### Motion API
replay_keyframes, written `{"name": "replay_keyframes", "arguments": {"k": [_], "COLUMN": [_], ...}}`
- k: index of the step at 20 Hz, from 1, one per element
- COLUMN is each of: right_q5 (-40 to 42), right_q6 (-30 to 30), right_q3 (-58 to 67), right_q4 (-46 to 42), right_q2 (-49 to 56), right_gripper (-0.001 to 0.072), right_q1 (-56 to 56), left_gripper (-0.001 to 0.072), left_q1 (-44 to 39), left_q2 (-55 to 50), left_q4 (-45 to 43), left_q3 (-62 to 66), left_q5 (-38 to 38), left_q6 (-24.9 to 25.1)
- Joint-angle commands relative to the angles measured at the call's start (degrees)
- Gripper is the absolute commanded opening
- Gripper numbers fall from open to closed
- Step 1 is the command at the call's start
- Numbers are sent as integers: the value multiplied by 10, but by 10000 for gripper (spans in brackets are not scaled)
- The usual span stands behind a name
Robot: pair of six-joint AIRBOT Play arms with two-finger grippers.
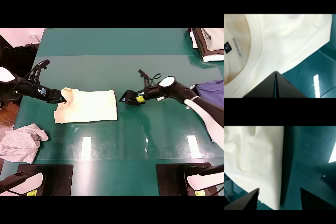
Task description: Fold the shirts.
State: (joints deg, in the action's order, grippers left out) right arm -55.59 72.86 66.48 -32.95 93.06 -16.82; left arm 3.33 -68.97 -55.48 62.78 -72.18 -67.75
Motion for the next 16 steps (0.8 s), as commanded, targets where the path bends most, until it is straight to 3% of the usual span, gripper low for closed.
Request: {"name": "replay_keyframes", "arguments": {"k": [1, 7, 8, 9, 11, 12, 16], "right_q5": [16, 18, 23, 33, 40, 33, 10], "right_q6": [-1, -1, -5, -11, -23, -37, -48], "right_q3": [50, 160, 173, 183, 199, 209, 221], "right_q4": [35, 94, 94, 93, 93, 92, 87], "right_q2": [73, 174, 179, 180, 179, 179, 148], "right_gripper": [577, 571, 485, 340, 234, 43, 17], "right_q1": [-43, -121, -129, -137, -143, -143, -112], "left_gripper": [25, 25, 25, 25, 25, 25, 25], "left_q1": [0, 0, 0, 0, 0, 0, 0], "left_q2": [0, 0, 0, 0, 0, 0, 0], "left_q4": [32, 32, 32, 32, 32, 32, 33], "left_q3": [2, 1, 1, 1, 1, 1, 1], "left_q5": [21, 21, 21, 20, 19, 17, 1], "left_q6": [7, 14, 14, 14, 14, 14, 13]}}
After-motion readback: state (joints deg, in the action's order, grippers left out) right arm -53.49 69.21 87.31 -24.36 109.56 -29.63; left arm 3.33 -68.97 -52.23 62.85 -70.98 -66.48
